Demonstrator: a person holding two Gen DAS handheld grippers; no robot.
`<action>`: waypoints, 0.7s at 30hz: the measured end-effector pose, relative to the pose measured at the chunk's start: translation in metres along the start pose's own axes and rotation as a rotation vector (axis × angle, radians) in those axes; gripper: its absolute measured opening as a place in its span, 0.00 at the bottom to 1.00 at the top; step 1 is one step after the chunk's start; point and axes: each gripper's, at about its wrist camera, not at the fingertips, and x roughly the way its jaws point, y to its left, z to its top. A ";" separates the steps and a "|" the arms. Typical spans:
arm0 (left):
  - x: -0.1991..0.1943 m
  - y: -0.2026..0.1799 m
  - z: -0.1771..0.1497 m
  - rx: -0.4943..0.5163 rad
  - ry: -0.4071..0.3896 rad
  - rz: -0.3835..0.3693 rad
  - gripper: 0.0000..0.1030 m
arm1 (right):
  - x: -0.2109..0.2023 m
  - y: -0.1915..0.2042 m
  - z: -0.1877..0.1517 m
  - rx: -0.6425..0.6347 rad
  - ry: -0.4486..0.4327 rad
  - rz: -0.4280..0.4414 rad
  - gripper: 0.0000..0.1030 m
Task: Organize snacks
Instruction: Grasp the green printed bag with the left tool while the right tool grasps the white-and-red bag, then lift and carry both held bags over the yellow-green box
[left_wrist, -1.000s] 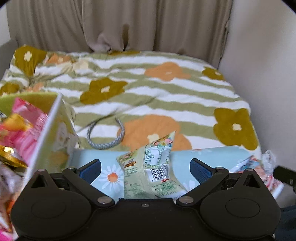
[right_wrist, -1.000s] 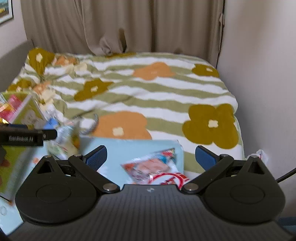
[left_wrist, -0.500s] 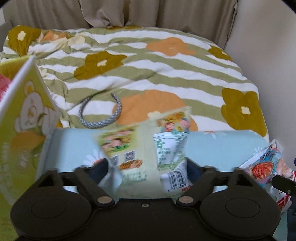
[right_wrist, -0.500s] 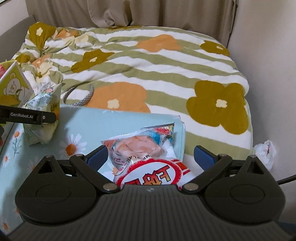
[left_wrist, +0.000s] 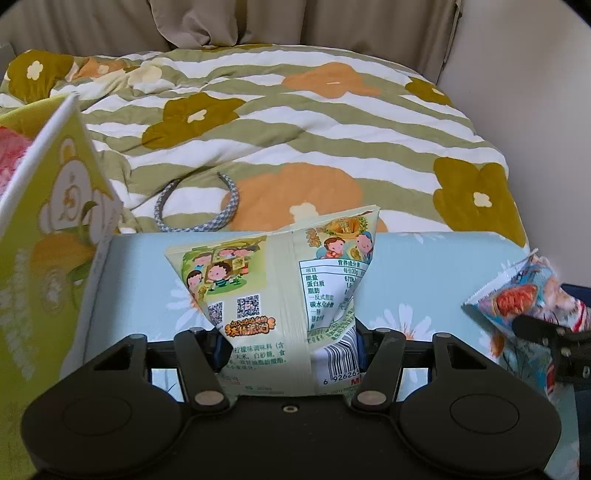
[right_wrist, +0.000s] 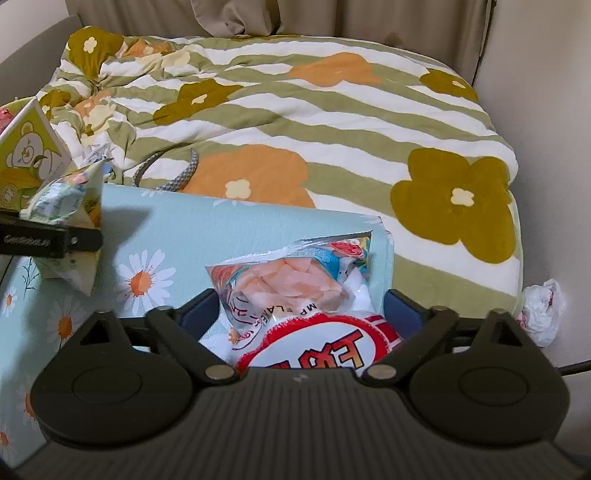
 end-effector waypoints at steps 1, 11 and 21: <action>-0.002 0.001 -0.002 0.001 -0.001 0.001 0.61 | 0.001 0.001 0.000 -0.003 0.001 -0.001 1.00; -0.022 0.008 -0.017 0.012 -0.022 0.006 0.61 | 0.011 0.018 0.001 -0.076 0.021 -0.009 0.96; -0.064 0.015 -0.036 0.026 -0.076 -0.030 0.61 | -0.003 0.028 -0.005 0.034 0.025 0.043 0.77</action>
